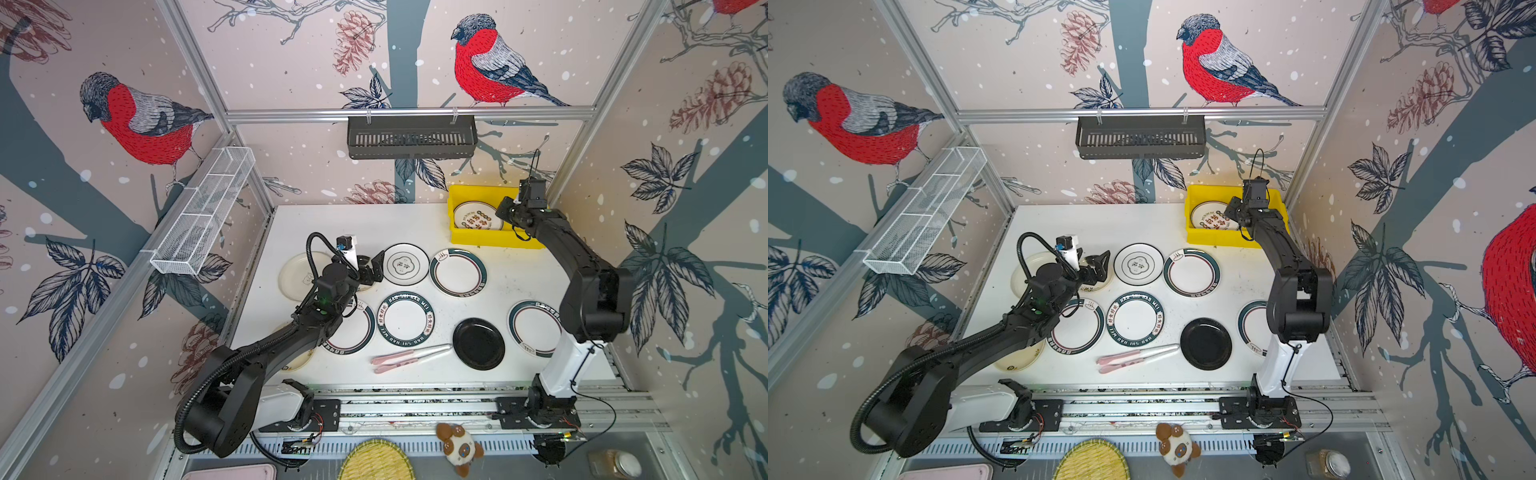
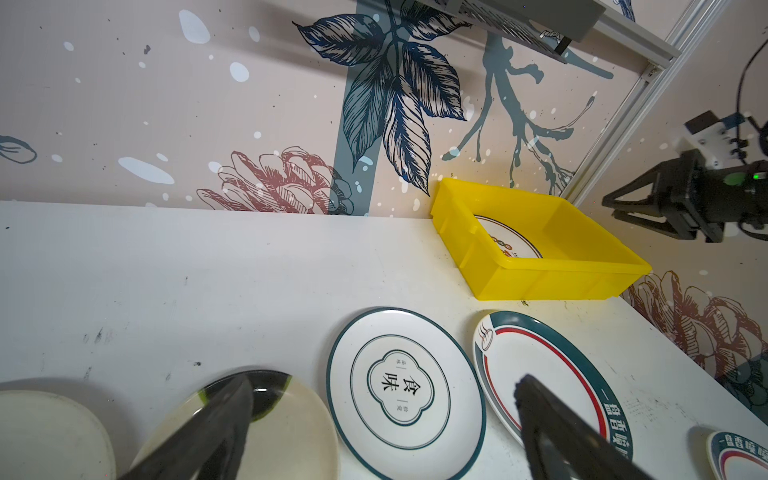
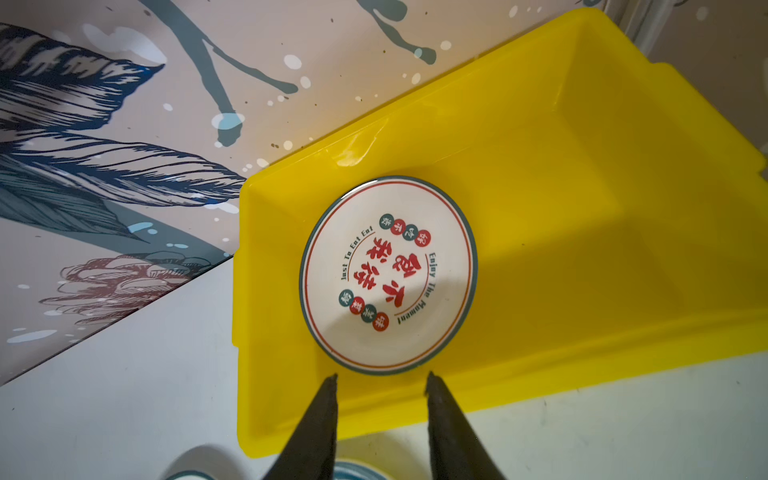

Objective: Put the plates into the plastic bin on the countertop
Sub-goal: 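Move the right gripper back to the green-rimmed plate with red stripe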

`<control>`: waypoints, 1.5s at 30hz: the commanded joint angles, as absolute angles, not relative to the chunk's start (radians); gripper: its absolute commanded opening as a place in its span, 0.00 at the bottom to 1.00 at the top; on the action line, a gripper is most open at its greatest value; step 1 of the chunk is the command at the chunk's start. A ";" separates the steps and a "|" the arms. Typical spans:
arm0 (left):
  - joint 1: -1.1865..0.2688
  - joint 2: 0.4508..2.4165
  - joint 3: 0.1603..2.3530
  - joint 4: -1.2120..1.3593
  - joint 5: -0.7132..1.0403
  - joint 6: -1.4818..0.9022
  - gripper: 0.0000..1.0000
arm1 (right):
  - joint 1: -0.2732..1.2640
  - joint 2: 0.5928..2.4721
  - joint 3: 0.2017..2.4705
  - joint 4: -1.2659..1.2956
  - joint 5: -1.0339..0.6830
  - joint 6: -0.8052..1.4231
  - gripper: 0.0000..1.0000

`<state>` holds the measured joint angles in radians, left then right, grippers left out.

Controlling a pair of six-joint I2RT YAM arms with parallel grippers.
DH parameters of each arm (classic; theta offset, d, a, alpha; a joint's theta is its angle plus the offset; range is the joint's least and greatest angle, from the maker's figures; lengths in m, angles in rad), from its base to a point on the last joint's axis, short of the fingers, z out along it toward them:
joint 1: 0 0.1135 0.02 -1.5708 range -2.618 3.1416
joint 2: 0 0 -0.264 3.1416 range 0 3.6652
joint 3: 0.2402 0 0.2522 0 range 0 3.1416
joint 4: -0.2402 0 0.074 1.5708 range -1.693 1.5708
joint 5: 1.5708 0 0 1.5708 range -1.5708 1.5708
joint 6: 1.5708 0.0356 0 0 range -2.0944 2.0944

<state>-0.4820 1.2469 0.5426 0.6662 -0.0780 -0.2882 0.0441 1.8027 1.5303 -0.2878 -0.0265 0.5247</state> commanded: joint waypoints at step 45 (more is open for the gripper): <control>-0.591 1.247 0.448 0.647 -0.047 -0.278 0.98 | 0.038 1.407 0.524 0.209 -0.486 0.818 0.43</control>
<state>-0.5907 1.2507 0.4507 0.6014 -0.0525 -0.2661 0.0383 1.3788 0.5285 0.1036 -0.4324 0.7891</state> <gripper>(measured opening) 0.977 0.430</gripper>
